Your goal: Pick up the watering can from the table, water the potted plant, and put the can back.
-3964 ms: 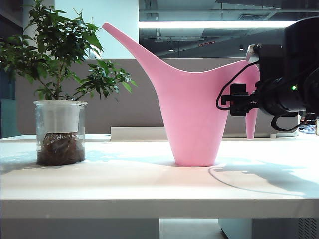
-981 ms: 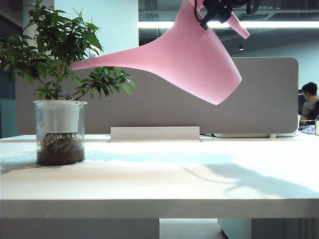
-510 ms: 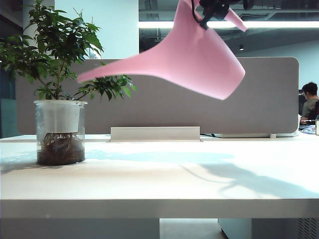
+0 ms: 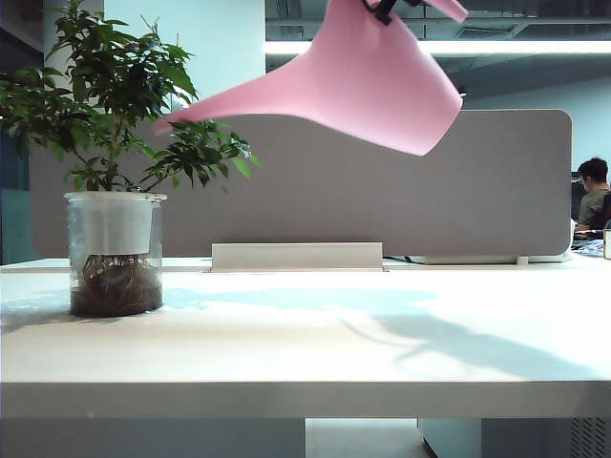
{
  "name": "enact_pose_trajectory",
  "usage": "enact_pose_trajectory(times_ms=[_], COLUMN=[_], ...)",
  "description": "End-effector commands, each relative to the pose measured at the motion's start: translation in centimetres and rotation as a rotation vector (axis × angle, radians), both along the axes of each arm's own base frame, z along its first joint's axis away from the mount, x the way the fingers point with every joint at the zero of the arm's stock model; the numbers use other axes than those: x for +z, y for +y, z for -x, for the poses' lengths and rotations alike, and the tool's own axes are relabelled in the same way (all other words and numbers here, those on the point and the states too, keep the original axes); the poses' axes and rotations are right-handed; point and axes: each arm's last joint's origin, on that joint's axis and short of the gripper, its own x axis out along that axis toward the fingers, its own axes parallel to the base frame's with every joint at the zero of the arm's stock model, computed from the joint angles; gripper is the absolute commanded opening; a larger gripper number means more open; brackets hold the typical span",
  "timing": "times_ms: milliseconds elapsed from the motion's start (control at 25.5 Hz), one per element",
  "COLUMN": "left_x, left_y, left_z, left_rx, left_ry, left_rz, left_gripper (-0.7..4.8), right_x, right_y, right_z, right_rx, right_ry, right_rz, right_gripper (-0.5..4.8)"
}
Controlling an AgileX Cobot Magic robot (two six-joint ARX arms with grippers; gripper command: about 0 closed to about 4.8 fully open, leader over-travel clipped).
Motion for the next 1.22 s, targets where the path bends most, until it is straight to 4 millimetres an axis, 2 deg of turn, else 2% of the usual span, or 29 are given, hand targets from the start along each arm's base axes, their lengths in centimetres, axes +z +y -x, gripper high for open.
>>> enact_pose_trajectory(times_ms=[39,157,353,746,942,1099,1178,1217], left_x=[0.2,0.2,0.2,0.2,0.2,0.2,0.2,0.2], left_y=[0.0,0.0,0.0,0.0,0.0,0.0,0.0,0.0], left_z=[0.0,0.0,0.0,0.0,0.0,0.0,0.0,0.0], left_rx=[-0.005,-0.005,-0.005,-0.005,-0.005,-0.004,-0.005,-0.006], left_ry=[-0.015,-0.015,-0.015,-0.015,-0.015,-0.016,-0.015,-0.015], left_rz=[0.003,0.003,0.003,0.004,0.003,0.003,0.004,0.004], left_gripper=[-0.05,-0.05,-0.05,-0.05,-0.05,-0.05,-0.05,-0.05], right_x=[1.2,0.9,0.4,0.4,-0.1,-1.3,-2.0,-3.0], right_y=[1.2,3.0,4.1,4.2,3.6,0.8,-0.2,-1.3], right_z=[1.0,1.6,1.1,1.1,0.9,0.2,0.5,1.1], right_rx=[0.034,0.061,0.059,0.031,-0.111,-0.183,-0.174,-0.134], right_ry=[-0.090,-0.109,-0.103,-0.097,-0.003,0.211,0.273,0.301], right_rz=[0.012,0.088,0.115,0.105,-0.051,-0.388,-0.490,-0.581], right_gripper=[-0.03,-0.03,-0.03,-0.03,-0.03,-0.03,-0.03,-0.03])
